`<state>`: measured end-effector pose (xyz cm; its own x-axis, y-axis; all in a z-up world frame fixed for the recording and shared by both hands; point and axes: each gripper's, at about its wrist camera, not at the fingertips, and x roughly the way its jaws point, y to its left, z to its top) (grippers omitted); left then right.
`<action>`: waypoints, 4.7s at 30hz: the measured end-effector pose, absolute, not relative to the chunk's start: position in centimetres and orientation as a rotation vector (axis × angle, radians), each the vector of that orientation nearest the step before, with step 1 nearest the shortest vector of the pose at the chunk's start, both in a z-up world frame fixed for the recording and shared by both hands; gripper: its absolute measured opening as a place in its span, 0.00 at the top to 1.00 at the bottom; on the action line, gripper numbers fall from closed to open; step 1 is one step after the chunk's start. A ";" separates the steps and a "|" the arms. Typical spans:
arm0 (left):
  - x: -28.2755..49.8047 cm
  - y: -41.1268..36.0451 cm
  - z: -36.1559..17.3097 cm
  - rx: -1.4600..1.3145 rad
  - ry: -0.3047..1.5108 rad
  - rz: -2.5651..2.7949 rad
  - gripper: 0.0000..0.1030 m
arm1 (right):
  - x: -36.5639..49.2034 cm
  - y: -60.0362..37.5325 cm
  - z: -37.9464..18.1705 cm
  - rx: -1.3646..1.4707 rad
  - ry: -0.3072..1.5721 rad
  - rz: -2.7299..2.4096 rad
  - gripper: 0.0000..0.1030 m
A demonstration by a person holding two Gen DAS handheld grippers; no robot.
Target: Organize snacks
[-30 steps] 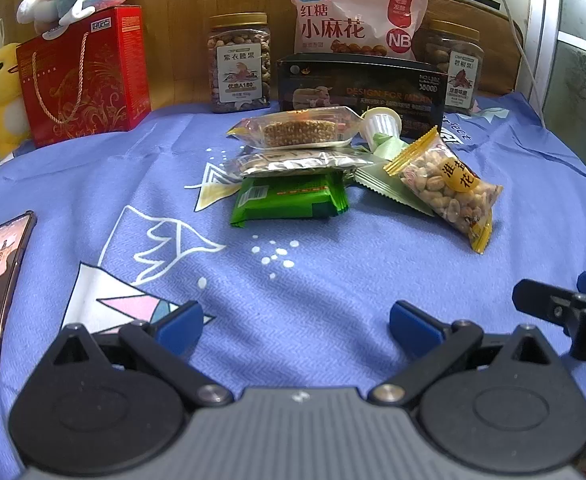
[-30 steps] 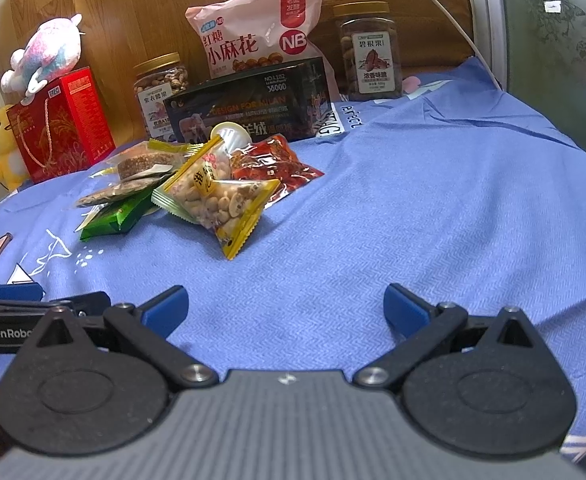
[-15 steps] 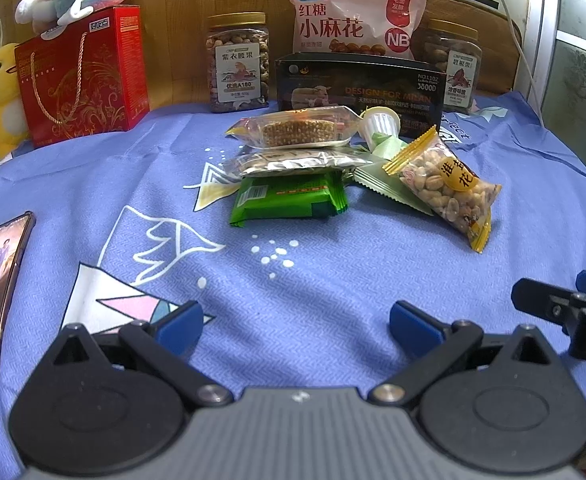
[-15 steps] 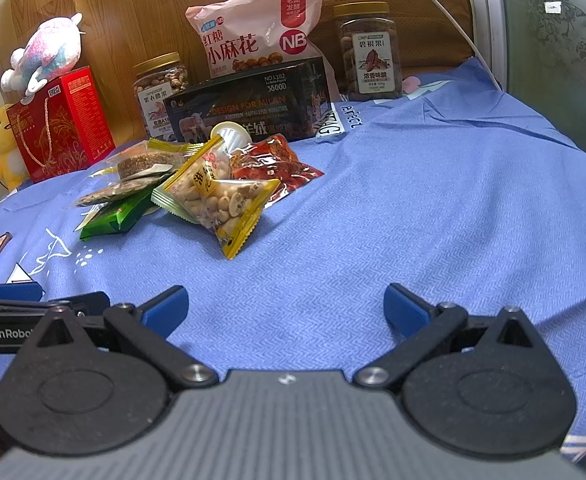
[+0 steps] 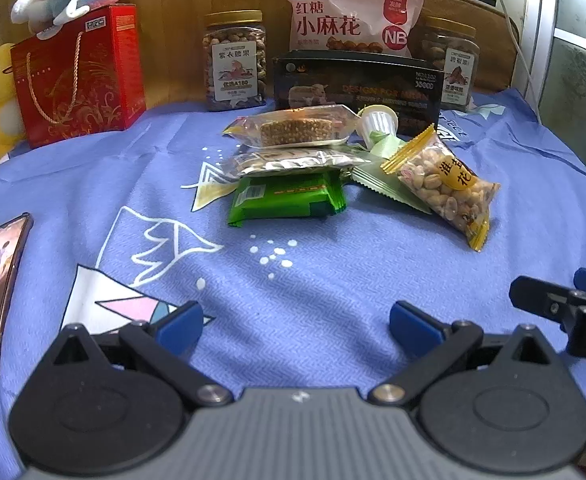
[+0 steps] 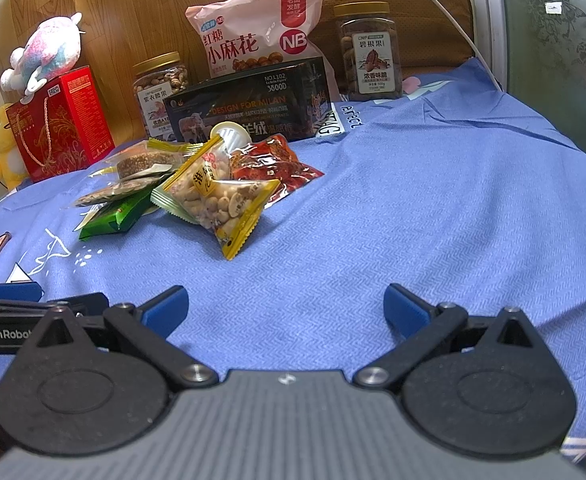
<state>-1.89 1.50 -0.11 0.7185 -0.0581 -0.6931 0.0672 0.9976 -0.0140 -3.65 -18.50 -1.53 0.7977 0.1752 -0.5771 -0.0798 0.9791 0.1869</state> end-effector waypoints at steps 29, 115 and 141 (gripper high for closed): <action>3.3 2.2 5.5 -0.075 0.658 -0.313 0.09 | 2.4 -16.3 0.2 -0.043 0.588 0.322 0.19; 22.0 -5.0 9.1 0.056 0.647 -0.043 0.40 | 12.0 -19.3 3.0 -0.089 0.307 0.334 0.48; 8.3 11.0 5.3 -0.066 0.672 0.099 0.39 | 2.0 -9.7 -1.3 -0.103 0.438 0.460 0.41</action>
<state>8.33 10.95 5.28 0.7781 0.0703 -0.6242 -0.1129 0.9932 -0.0289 2.03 -9.71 -1.33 0.8052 0.4075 -0.4309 -0.4511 0.8925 0.0012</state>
